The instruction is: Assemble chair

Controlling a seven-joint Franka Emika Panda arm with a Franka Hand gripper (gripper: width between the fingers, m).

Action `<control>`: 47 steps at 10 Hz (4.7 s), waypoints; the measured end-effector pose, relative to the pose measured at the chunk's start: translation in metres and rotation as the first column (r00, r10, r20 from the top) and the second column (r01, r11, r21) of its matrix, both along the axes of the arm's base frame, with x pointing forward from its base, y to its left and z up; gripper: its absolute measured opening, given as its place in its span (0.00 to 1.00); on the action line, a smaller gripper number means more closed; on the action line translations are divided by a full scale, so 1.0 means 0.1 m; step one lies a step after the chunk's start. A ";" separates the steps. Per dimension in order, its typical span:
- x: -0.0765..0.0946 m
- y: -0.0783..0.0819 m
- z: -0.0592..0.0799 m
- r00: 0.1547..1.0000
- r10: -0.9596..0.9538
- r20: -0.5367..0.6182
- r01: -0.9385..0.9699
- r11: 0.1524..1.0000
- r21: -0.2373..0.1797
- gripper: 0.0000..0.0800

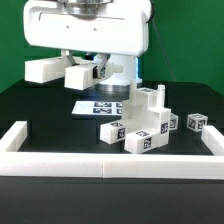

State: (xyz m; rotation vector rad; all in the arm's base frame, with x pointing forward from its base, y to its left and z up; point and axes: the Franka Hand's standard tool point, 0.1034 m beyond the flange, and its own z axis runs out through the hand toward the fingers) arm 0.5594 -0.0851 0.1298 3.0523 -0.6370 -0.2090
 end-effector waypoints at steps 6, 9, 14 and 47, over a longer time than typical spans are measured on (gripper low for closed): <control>0.03 0.23 0.39 0.997 -0.081 0.012 0.080 0.996 0.038 0.36; 0.03 0.50 0.38 0.994 -0.113 0.009 0.113 0.993 0.029 0.36; 0.00 0.62 0.33 0.944 -0.330 -0.008 0.330 0.944 0.006 0.36; -0.04 1.06 0.05 0.867 -0.497 0.045 0.492 0.866 0.087 0.36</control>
Offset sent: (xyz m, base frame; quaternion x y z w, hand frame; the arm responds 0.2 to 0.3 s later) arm -0.0142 0.0114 0.0270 0.0438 -0.0351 0.0391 0.9977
